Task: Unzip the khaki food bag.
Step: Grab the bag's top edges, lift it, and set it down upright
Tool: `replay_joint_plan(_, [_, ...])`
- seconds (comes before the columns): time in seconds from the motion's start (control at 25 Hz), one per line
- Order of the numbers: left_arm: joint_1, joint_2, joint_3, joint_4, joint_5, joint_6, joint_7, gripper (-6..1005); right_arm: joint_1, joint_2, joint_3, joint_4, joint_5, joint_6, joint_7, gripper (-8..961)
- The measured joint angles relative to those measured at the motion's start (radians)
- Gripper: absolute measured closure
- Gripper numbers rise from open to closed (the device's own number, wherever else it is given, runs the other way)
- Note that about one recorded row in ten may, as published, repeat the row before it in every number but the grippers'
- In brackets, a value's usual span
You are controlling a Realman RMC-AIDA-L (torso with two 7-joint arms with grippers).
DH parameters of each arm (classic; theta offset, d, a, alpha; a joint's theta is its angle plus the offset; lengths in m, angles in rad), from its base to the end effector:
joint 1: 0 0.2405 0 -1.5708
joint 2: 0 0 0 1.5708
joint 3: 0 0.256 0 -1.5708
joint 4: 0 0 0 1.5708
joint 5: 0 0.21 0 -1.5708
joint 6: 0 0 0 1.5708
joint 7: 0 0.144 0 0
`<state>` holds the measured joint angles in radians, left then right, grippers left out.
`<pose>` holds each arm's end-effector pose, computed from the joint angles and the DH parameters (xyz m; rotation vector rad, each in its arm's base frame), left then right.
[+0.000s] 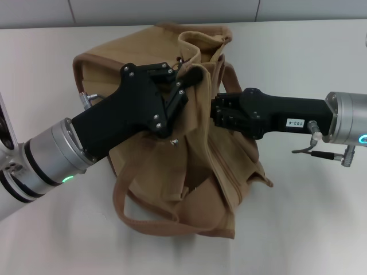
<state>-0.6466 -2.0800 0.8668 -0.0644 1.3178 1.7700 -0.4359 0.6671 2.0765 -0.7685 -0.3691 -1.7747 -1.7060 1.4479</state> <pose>-0.2075 0.2900 -0.0513 -2.3073 -0.0393 -1.3839 0.1996 0.3221 -0.0333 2.7436 -0.7802 -1.1650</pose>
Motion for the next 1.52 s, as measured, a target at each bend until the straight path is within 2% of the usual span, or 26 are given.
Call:
replay_joint_plan(0.52, [0.000, 0.000, -0.002, 0.000, 0.000, -0.008, 0.000, 948, -0.007, -0.007, 0.006, -0.004, 0.000, 0.007, 0.004, 778])
replay_joint_plan(1.12, [-0.008, 0.000, -0.002, 0.000, -0.003, -0.013, 0.000, 946, -0.005, -0.001, 0.000, -0.017, 0.004, 0.042, -0.003, 860])
replay_joint_plan(1.28, [-0.009, 0.000, -0.002, 0.001, -0.004, -0.015, 0.000, 945, -0.002, -0.001, 0.000, -0.018, 0.003, 0.043, -0.004, 930])
replay_joint_plan(1.52, [-0.005, 0.000, -0.047, 0.000, -0.005, -0.015, 0.000, 944, -0.005, -0.001, 0.000, -0.030, 0.002, 0.054, -0.005, 947])
